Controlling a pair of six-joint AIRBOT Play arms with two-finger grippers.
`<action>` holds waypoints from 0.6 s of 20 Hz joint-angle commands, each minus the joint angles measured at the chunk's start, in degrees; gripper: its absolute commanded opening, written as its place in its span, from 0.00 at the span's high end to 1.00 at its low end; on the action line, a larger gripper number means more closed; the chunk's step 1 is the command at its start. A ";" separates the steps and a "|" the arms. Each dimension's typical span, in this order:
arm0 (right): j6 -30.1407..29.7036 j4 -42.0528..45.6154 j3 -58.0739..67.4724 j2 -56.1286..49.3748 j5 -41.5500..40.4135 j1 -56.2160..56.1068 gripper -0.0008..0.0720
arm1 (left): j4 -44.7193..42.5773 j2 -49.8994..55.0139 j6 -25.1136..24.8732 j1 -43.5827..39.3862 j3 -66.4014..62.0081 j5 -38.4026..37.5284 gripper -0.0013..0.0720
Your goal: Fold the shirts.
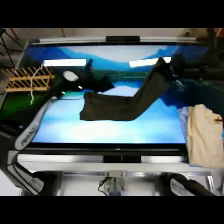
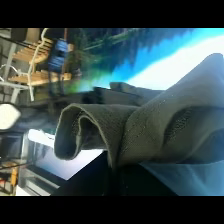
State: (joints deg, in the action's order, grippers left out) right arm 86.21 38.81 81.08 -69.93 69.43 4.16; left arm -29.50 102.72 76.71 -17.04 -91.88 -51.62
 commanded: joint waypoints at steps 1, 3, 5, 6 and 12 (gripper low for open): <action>-1.53 -2.93 0.04 -5.20 -10.45 -10.56 0.89 | -9.01 -10.86 -0.02 12.39 -0.07 -8.98 0.94; -2.89 -6.23 0.04 -9.09 -15.63 -16.98 0.89 | -12.57 -17.14 0.00 19.65 -0.07 -12.44 0.94; -4.07 -8.68 0.04 -13.03 -19.21 -22.34 0.89 | -15.30 -23.23 0.00 27.12 -0.07 -16.00 0.94; -4.15 -8.83 0.04 -14.99 -21.68 -24.83 0.89 | -15.91 -25.70 0.00 30.32 -0.07 -17.51 0.94; -4.20 -13.68 0.04 -26.23 -38.97 -36.00 0.89 | -16.04 -36.11 -0.96 42.16 -0.02 -24.11 0.94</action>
State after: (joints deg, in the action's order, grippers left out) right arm 82.28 28.27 81.06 -91.24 39.35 -26.74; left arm -44.66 71.40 76.29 19.94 -91.90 -71.83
